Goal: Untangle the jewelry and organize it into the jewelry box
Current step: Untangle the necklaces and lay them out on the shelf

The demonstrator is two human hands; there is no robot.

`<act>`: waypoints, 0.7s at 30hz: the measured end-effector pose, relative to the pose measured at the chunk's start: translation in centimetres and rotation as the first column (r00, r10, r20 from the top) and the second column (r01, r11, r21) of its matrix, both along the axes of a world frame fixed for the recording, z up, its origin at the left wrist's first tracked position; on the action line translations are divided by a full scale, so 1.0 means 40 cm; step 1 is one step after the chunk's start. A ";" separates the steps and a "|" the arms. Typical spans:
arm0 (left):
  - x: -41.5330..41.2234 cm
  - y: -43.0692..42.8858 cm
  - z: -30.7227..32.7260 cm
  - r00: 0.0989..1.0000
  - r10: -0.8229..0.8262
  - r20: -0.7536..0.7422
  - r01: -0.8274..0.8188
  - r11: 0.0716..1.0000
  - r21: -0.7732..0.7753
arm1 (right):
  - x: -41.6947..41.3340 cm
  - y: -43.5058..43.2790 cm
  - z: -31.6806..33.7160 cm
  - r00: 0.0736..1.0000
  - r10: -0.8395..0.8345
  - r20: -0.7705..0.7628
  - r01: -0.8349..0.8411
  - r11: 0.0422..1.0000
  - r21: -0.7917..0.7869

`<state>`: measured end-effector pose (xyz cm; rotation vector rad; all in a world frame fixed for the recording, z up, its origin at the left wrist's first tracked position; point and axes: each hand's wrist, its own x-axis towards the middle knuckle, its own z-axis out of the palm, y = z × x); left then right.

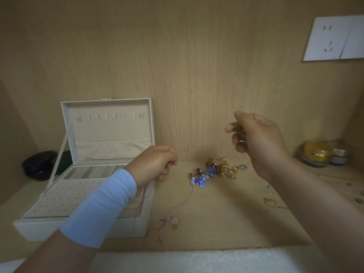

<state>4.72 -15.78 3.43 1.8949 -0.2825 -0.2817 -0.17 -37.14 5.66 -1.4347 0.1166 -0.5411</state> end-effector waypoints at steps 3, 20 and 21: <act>-0.001 0.005 -0.001 1.000 0.007 -0.006 -0.006 0.994 0.108 | -0.006 0.003 0.006 0.999 -0.006 0.031 0.005 1.000 0.029; -0.069 -0.057 -0.004 0.948 -0.208 0.239 0.228 0.972 -0.059 | -0.052 0.008 0.038 0.940 0.231 -0.251 -0.341 0.631 -0.697; -0.076 -0.063 -0.003 0.955 -0.231 0.185 0.256 0.959 -0.122 | -0.051 0.007 0.035 0.937 0.235 -0.260 -0.350 0.576 -0.739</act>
